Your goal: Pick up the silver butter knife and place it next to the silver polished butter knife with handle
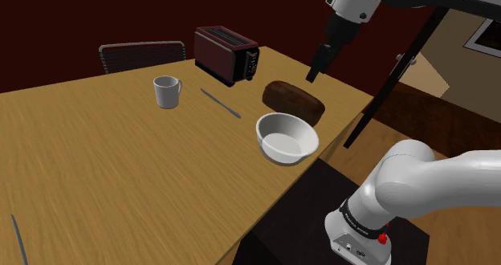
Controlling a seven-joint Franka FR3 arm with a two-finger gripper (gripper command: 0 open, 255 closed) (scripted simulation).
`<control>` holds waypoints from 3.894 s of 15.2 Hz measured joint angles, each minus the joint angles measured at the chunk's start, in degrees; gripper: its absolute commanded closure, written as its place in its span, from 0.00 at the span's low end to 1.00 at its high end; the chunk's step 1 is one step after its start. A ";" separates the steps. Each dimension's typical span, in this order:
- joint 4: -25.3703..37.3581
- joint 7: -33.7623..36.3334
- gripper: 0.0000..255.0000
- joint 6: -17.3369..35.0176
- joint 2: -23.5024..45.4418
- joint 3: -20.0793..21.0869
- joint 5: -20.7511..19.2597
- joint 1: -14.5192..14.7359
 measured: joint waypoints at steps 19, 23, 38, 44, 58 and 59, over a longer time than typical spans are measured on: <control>14.34 5.08 0.00 18.10 37.87 2.12 1.04 0.17; 20.60 6.35 0.00 19.51 46.84 2.44 1.00 0.34; 37.73 8.39 0.00 22.62 70.02 2.43 0.83 0.72; 36.64 8.43 0.00 24.38 70.67 2.43 0.81 0.74; 36.88 8.39 1.00 24.00 70.53 2.42 0.81 0.72; 37.18 8.39 1.00 23.54 70.35 2.42 0.82 0.71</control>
